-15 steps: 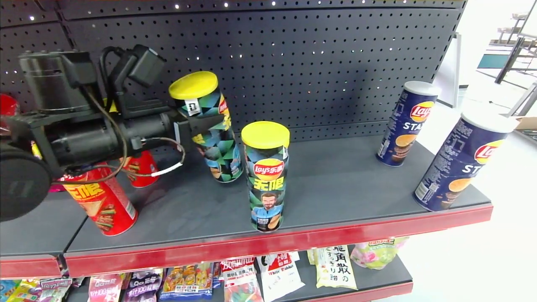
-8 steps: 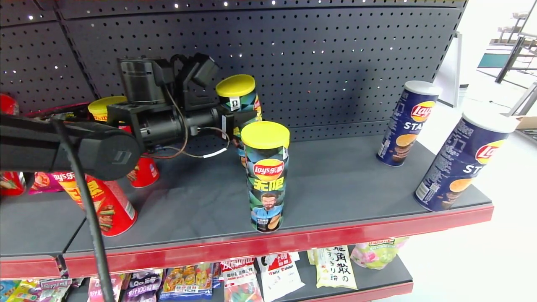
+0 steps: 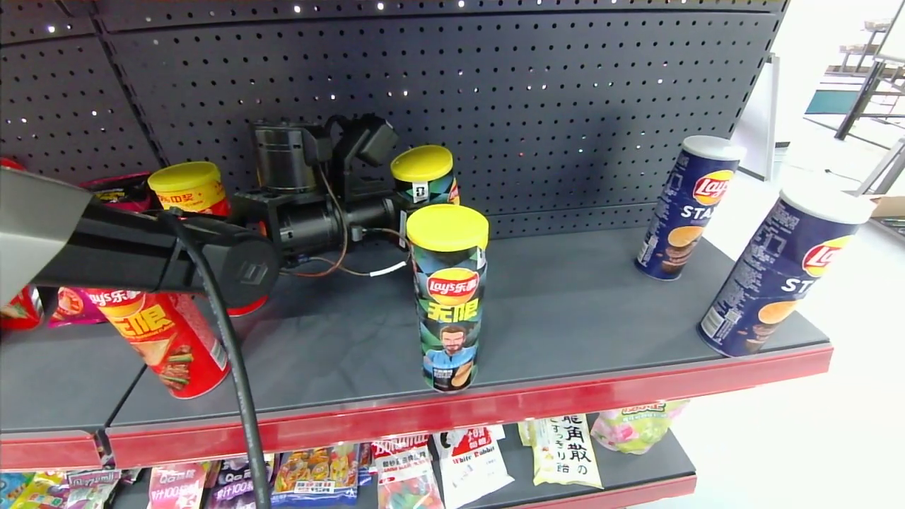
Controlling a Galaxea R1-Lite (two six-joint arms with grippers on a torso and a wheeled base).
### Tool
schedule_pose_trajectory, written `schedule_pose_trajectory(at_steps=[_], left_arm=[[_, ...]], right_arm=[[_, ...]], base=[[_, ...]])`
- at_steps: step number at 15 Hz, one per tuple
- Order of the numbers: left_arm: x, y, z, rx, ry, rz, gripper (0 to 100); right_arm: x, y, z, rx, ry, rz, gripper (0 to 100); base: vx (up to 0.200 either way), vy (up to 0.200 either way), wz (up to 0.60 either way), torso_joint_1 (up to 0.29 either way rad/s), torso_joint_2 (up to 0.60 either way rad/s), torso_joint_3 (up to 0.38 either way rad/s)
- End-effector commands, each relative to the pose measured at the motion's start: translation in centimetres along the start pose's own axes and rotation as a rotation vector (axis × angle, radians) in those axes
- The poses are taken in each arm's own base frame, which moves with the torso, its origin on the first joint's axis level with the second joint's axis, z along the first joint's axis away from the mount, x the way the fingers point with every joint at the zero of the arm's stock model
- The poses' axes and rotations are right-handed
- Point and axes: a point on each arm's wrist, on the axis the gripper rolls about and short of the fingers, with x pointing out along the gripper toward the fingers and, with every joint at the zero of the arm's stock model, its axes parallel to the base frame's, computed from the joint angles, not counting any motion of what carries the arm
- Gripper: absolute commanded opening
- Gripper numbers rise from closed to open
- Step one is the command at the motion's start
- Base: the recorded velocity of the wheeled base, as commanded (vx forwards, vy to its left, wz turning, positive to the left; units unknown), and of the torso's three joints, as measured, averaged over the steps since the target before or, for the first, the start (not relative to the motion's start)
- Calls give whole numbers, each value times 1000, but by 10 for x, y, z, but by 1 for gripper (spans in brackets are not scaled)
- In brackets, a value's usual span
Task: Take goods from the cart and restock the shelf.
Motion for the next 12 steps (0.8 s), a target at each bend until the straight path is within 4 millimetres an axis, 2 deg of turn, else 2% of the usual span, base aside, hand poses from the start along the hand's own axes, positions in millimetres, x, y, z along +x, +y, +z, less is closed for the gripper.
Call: schedule_pose_trajectory(at_steps=[1, 12], left_arm=[[2, -1, 0, 1, 1, -4, 0], [4, -4, -4, 52, 6, -69, 0]], right_arm=[[0, 0, 0, 0, 0, 1, 100], [0, 0, 0, 0, 0, -1, 100]], base=[[0, 0, 0, 0, 0, 0], [0, 0, 0, 0, 0, 0]])
